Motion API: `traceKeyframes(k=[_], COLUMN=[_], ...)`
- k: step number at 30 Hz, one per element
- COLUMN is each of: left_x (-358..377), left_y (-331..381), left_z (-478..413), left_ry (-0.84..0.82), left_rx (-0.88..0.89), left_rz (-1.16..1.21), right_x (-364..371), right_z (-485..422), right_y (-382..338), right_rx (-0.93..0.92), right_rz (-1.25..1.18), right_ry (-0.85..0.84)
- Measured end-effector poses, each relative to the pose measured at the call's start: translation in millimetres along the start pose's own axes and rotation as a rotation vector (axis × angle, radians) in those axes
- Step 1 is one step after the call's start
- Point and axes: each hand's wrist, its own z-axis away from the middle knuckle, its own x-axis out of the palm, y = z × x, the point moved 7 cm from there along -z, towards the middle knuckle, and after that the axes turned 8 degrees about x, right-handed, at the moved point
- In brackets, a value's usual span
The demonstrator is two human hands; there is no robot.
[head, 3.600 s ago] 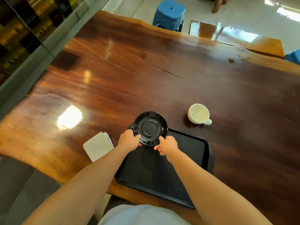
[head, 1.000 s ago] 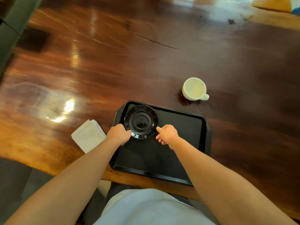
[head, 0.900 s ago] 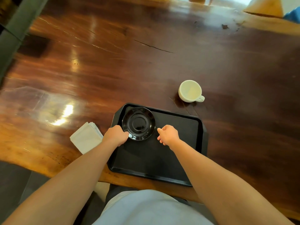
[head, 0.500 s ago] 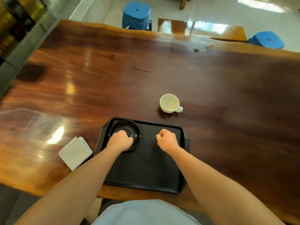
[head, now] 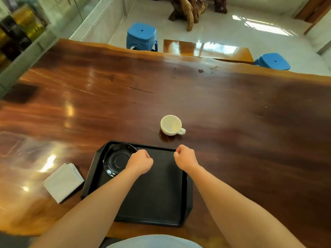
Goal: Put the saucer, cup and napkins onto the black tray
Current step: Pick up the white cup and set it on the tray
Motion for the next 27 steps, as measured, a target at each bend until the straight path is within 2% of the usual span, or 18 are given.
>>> traceKeyframes(k=[17,27], left_x=[14,25], left_y=[36,51], left_z=[-81,-127], left_ry=[-0.006,-0.011], left_rx=[-0.012,0.009], left_rz=[0.061,0.158], right_x=[-54,-53], right_z=[-85,-138], right_y=[-27,-41], right_rx=[0.025,0.045], right_rz=[0.044,0.083], right_ry=[0.104,0.067])
